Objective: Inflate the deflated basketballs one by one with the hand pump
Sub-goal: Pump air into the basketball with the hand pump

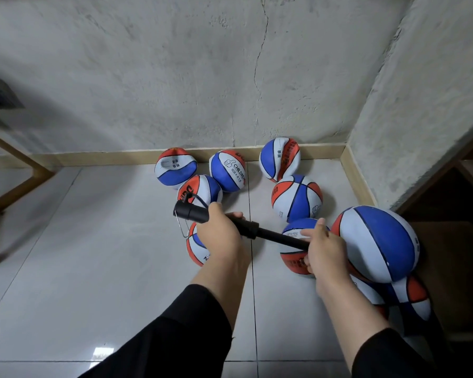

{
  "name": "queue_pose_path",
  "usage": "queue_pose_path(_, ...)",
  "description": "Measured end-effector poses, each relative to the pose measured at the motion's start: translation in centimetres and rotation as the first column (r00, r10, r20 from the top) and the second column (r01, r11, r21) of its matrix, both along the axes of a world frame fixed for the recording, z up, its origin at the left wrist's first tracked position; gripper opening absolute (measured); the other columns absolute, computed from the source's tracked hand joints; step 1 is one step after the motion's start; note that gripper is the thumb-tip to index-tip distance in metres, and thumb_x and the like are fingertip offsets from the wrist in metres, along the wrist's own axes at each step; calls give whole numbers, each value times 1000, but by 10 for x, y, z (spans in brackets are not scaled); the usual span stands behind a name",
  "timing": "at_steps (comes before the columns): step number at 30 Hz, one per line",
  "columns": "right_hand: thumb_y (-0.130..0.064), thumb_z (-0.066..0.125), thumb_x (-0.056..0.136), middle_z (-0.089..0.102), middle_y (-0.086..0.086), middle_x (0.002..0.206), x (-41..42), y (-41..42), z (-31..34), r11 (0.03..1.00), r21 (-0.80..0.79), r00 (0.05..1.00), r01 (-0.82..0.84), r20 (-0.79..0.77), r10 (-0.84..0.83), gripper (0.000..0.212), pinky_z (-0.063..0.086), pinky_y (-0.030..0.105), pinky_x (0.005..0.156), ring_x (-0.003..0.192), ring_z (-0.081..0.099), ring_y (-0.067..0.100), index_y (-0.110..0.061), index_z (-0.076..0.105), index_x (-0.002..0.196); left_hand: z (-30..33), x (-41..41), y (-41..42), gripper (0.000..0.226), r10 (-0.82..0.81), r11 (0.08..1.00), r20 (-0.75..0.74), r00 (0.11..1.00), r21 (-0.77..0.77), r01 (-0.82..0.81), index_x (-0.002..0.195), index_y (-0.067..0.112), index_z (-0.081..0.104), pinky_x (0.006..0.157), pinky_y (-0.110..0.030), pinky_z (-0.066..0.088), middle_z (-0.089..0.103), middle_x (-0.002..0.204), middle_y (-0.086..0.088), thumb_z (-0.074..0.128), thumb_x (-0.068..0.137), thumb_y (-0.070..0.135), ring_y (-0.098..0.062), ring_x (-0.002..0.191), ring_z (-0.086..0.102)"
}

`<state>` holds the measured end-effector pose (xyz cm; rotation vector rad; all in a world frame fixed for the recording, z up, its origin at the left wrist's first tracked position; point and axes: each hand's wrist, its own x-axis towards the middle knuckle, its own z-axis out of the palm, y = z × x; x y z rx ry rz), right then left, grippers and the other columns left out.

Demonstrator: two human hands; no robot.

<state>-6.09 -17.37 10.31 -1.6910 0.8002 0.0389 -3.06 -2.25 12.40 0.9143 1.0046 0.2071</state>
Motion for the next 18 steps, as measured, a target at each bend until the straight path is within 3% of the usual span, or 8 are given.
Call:
queue_pose_path(2, -42, 31, 110, 71, 7, 85, -1, 8, -1, 1000, -2, 1000, -15, 4, 15, 55, 50, 24, 50, 67, 64, 18, -21, 72, 81, 2, -1, -4, 41, 8, 1000, -8, 1000, 16, -8, 127, 3, 63, 46, -24, 53, 69, 65, -5, 53, 99, 31, -16, 56, 64)
queue_pose_path(4, -47, 32, 108, 76, 4, 94, 1, 20, -2, 999, -29, 999, -33, 18, 34, 55, 61, 41, 72, 87, 70, 26, -20, 75, 87, 3, -2, -11, 40, 17, 1000, -2, 1000, -3, -17, 127, 4, 62, 47, -27, 53, 67, 65, -7, 54, 98, 30, -19, 57, 64)
queue_pose_path(6, -48, 32, 107, 76, 6, 98, 4, 32, -1, 997, -46, 997, -64, 45, 66, 53, 59, 50, 88, 92, 69, 29, -22, 74, 89, 5, -2, -18, 32, 37, 999, 32, 999, -31, -36, 123, 8, 58, 51, -32, 54, 64, 62, -8, 54, 97, 26, -20, 56, 62)
queue_pose_path(9, -46, 31, 109, 75, 9, 104, 8, 48, 6, 989, -33, 986, -147, 74, 149, 47, 55, 44, 83, 82, 63, 28, -25, 70, 93, 10, -5, -27, 19, 49, 999, 55, 997, -2, -49, 111, 11, 55, 55, -31, 54, 62, 60, -8, 52, 97, 22, -21, 56, 61)
queue_pose_path(13, -40, 30, 111, 72, 7, 101, 4, 59, 11, 983, -26, 981, -184, 60, 185, 52, 57, 43, 89, 94, 67, 29, -13, 74, 110, 9, -12, -33, 15, 24, 1000, 64, 998, 9, -25, 105, 10, 55, 60, -37, 55, 62, 62, -11, 53, 95, 22, -25, 59, 60)
queue_pose_path(16, -43, 29, 110, 76, 15, 89, 6, 52, 5, 989, -16, 987, -147, 56, 148, 58, 53, 39, 70, 75, 64, 29, -14, 76, 93, 9, -11, -32, 18, -29, 999, 50, 998, 15, 28, 108, 8, 56, 54, -30, 52, 64, 63, -9, 54, 95, 20, -23, 60, 61)
queue_pose_path(18, -46, 30, 109, 75, 15, 82, 7, 40, 2, 996, -14, 995, -89, 50, 90, 60, 52, 38, 67, 69, 63, 31, -18, 75, 81, 10, -7, -28, 22, -55, 998, 34, 998, 32, 54, 113, 8, 59, 53, -28, 51, 67, 66, -7, 56, 96, 23, -19, 62, 64)
